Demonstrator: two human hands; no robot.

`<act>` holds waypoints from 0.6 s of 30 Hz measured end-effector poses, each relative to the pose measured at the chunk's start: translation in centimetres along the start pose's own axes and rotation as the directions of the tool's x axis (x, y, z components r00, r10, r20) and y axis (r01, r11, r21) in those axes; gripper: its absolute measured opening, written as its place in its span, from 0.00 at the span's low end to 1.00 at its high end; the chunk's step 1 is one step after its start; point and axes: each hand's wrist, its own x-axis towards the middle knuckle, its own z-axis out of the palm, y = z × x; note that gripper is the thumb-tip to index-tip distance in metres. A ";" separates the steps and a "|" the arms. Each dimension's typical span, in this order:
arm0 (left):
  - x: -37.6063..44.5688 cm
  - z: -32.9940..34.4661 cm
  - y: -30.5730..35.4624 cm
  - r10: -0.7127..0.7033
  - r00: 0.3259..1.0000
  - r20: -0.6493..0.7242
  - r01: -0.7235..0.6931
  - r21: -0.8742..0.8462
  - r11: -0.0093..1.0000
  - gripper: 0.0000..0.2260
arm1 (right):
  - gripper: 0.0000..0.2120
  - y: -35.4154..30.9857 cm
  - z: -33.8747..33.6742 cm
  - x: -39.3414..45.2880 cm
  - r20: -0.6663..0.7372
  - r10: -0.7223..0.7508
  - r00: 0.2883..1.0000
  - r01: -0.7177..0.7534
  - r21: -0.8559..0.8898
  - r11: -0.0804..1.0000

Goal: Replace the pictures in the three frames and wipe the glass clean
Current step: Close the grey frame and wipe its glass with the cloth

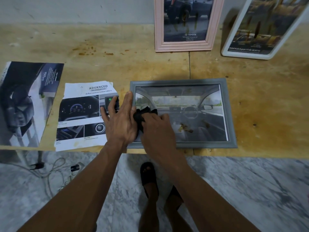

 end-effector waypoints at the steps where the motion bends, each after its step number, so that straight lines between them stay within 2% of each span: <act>1: 0.0 0.0 0.1 -0.007 1.000 0.002 0.007 -0.010 1.000 0.23 | 0.09 0.2 -0.5 -0.3 0.037 -0.019 0.999 0.019 0.005 1.000; 4: -0.1 -0.1 0.2 -0.009 1.000 0.007 0.009 -0.016 1.000 0.25 | 0.09 0.8 -2.3 -0.8 0.199 -0.049 0.979 0.042 0.039 0.998; 6: -0.1 -0.2 0.3 -0.009 1.000 0.012 0.009 -0.009 1.000 0.25 | 0.09 1.8 -4.0 -1.2 0.242 -0.004 0.970 -0.034 0.155 0.987; 7: -0.1 -0.3 0.3 -0.006 1.000 0.013 0.006 -0.008 1.000 0.25 | 0.10 2.5 -5.0 -1.5 0.195 0.047 0.980 -0.091 0.224 0.970; 9: -0.1 -0.4 0.3 0.002 1.000 0.000 -0.002 -0.010 1.000 0.25 | 0.10 4.5 -7.4 -1.9 -0.058 0.174 0.983 -0.150 0.290 0.945; 11: -0.1 -0.4 0.1 -0.005 1.000 -0.022 0.005 -0.021 1.000 0.24 | 0.11 7.2 -9.2 -2.1 -0.273 0.273 0.922 -0.206 0.252 0.946; 12: -0.1 -0.3 0.1 -0.012 0.999 -0.035 0.011 -0.027 1.000 0.24 | 0.11 8.7 -9.6 -2.1 -0.320 0.301 0.898 -0.246 0.203 0.948; 14: -0.1 -0.2 0.0 -0.017 0.998 -0.054 0.016 -0.029 0.999 0.23 | 0.14 11.1 -9.2 -2.2 -0.323 0.323 0.890 -0.326 0.044 0.944; 16: -0.1 -0.1 0.0 -0.016 0.998 -0.058 0.015 -0.025 1.000 0.21 | 0.17 11.9 -7.5 -2.7 -0.317 0.269 0.909 -0.323 -0.131 0.937; 18: -0.1 0.0 -0.1 -0.014 0.998 -0.061 0.013 -0.020 1.000 0.21 | 0.20 11.4 -5.8 -3.2 -0.321 0.247 0.914 -0.319 -0.194 0.928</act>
